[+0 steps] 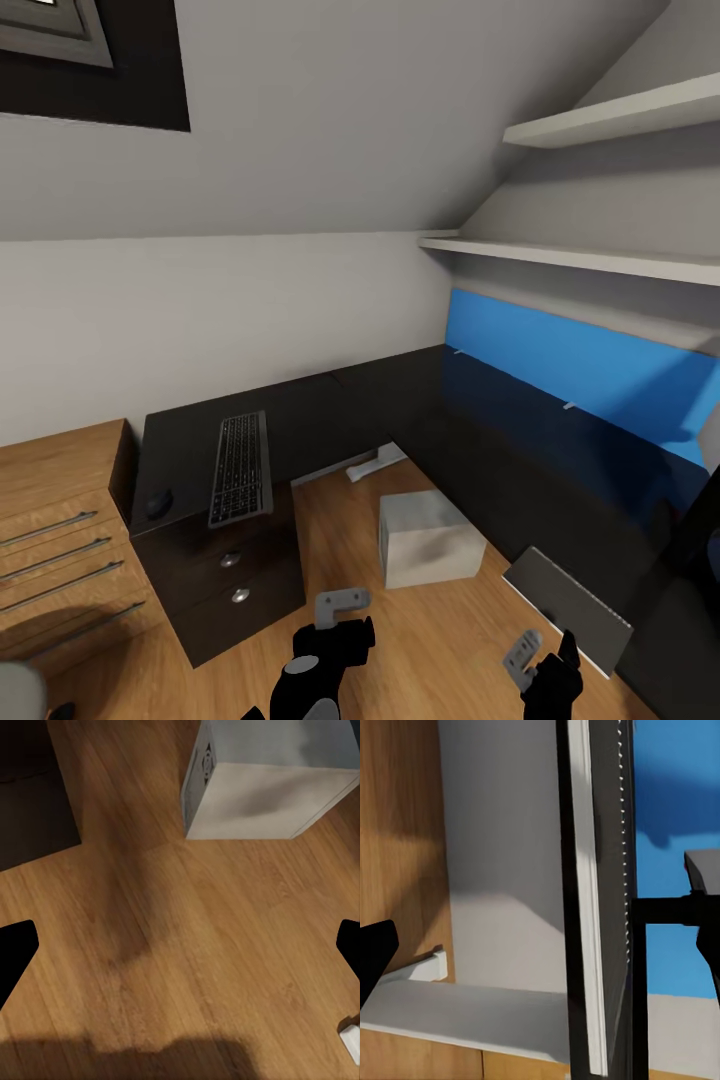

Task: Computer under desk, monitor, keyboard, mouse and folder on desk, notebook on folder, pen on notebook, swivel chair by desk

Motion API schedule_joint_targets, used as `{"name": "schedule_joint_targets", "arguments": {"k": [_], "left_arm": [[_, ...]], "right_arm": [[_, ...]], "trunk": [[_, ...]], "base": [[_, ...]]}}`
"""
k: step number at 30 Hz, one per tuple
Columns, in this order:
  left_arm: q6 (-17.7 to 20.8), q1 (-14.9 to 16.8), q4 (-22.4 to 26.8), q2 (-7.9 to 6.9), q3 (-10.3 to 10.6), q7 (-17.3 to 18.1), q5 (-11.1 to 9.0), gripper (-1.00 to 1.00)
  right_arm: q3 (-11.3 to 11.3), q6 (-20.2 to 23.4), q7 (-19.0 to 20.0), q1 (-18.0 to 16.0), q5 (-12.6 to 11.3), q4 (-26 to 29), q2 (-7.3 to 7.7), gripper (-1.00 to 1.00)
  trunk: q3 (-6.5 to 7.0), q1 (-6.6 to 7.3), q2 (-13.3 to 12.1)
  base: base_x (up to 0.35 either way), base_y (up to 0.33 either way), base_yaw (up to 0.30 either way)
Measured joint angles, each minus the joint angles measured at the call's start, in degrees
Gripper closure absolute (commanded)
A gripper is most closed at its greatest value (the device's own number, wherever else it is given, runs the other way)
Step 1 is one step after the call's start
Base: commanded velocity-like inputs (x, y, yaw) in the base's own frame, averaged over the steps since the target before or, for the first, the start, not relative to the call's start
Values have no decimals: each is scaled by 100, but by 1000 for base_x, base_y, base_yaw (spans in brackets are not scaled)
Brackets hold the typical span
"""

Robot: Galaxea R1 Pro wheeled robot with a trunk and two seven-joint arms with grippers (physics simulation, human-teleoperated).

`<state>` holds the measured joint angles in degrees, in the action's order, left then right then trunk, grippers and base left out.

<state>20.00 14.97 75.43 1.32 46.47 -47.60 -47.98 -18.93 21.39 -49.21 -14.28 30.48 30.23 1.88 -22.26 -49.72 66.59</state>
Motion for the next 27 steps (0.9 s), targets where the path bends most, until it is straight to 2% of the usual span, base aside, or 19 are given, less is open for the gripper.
{"name": "schedule_joint_targets", "arguments": {"k": [8, 27], "left_arm": [[0, 0, -5, 0, -4, 0, -4, -100], [-7, 0, -127, 0, -5, 0, 8, -100]], "right_arm": [[156, 0, 76, 0, -1, 0, 49, -100], [167, 0, 79, 0, 0, -8, 52, -100]], "trunk": [[0, 0, 0], [0, 1, 0]], "base": [[-4, 0, 0], [28, -45, 0]]}}
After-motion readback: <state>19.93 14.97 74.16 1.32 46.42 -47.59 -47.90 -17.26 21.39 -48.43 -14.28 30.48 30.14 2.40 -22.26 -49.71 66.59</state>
